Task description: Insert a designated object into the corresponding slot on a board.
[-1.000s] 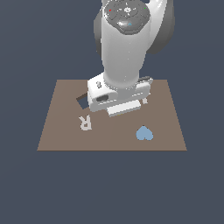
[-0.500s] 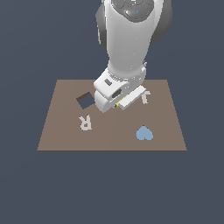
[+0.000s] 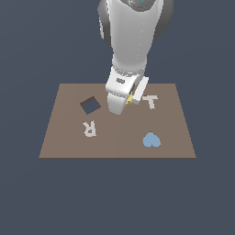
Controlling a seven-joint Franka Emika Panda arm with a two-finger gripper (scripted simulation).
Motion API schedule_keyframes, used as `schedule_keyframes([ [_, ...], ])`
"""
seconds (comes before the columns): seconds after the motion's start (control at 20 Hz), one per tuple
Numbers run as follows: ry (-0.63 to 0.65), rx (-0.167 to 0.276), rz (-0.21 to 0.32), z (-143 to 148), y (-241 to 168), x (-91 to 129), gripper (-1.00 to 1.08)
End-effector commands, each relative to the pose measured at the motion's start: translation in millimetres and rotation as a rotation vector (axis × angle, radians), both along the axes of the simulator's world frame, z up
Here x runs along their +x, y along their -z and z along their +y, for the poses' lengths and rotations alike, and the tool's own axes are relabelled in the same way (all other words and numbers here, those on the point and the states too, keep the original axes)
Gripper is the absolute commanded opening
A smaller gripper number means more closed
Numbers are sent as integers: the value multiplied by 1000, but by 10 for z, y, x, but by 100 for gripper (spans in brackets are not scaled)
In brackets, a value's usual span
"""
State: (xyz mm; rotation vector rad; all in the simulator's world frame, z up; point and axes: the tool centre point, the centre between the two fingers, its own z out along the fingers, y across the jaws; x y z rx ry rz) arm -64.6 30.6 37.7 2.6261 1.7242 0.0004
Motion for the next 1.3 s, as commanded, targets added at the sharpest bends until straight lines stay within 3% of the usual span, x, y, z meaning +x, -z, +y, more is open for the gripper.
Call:
schedule_keyframes([
  [0.0,-104,0,-1,-26,-7,-67,-100],
  [0.6,-452,-1,0,-171,-23,-266,-100],
  [1.25,-596,-1,0,-258,-29,-325,-100],
])
